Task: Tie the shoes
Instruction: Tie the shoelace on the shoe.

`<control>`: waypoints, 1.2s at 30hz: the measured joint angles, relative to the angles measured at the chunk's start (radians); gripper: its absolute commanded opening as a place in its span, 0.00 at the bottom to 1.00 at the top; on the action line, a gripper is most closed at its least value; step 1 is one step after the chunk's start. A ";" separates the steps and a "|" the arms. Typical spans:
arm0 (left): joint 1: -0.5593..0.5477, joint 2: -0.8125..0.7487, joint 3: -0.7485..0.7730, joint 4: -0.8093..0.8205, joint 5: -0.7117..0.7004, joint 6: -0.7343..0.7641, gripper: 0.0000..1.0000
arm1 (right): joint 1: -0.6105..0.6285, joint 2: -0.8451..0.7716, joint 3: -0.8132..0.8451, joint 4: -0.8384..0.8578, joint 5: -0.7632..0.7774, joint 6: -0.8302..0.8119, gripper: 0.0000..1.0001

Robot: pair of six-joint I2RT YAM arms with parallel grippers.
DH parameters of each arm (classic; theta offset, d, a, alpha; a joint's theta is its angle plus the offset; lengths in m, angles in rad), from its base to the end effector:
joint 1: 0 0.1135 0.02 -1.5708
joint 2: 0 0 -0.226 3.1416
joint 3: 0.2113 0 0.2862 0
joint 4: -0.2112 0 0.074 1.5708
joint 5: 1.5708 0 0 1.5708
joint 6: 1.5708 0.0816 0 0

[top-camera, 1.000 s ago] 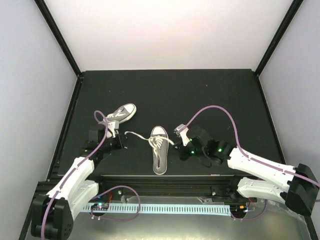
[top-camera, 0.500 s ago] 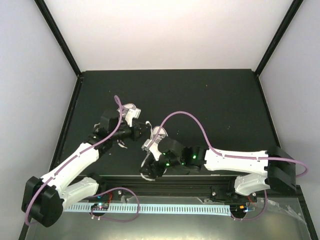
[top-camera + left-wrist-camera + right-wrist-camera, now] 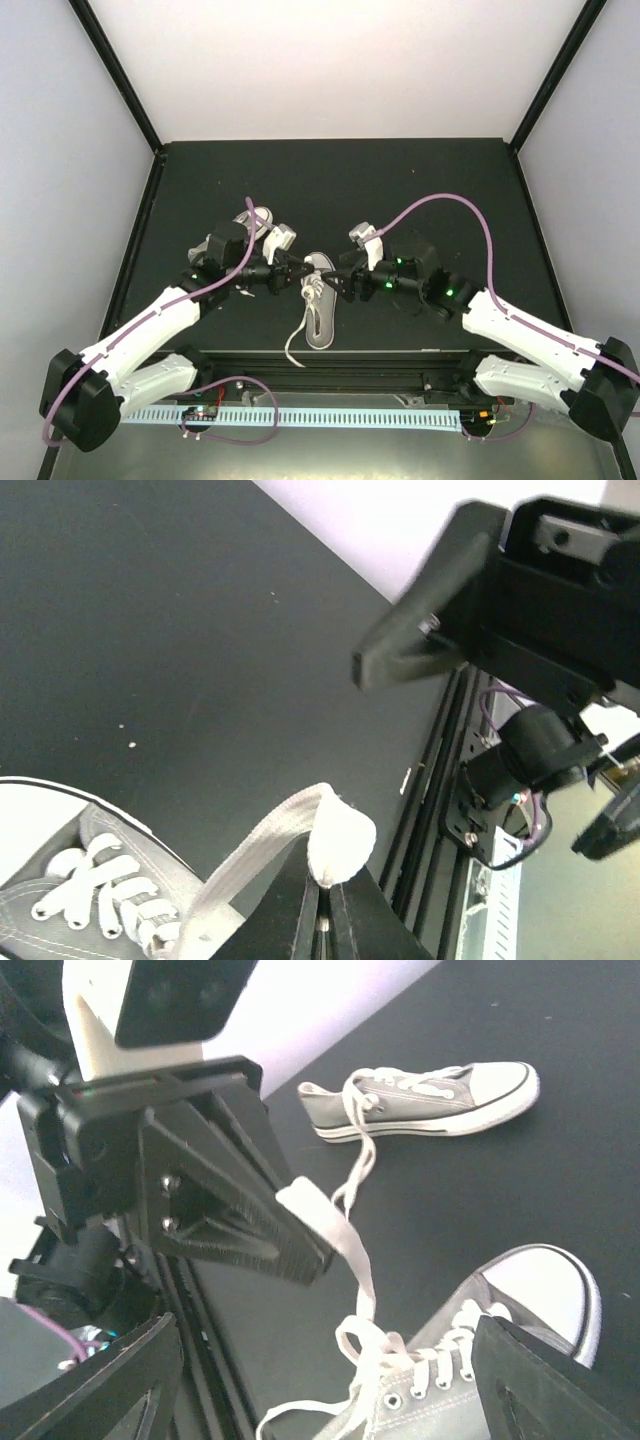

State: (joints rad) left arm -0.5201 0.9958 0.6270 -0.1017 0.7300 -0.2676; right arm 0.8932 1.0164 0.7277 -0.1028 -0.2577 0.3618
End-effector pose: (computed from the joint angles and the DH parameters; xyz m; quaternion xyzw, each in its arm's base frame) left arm 0.2332 -0.1963 0.1972 0.2854 0.7664 -0.4684 0.3343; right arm 0.1892 0.2684 0.2252 -0.2854 0.7765 0.4102 0.3837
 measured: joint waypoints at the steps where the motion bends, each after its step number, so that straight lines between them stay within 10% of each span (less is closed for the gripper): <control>1: -0.008 -0.001 0.000 -0.005 0.005 0.006 0.02 | -0.026 0.008 -0.002 0.016 -0.053 -0.008 0.77; 17: -0.071 -0.017 -0.001 -0.033 0.016 0.040 0.02 | -0.068 0.186 0.047 0.160 -0.312 -0.054 0.48; 26: -0.080 -0.021 -0.003 -0.032 -0.008 0.040 0.01 | -0.075 0.219 0.058 0.193 -0.358 -0.050 0.02; 31: -0.084 -0.022 -0.005 -0.032 -0.022 0.040 0.63 | -0.081 0.215 0.056 0.203 -0.347 -0.047 0.02; 36: -0.086 -0.055 -0.058 -0.019 -0.108 -0.006 0.70 | -0.092 0.168 0.027 0.208 -0.263 -0.031 0.02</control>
State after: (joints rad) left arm -0.6064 0.9413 0.5690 -0.1207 0.6220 -0.2733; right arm 0.8017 1.1843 0.7551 0.1055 -0.5209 0.3313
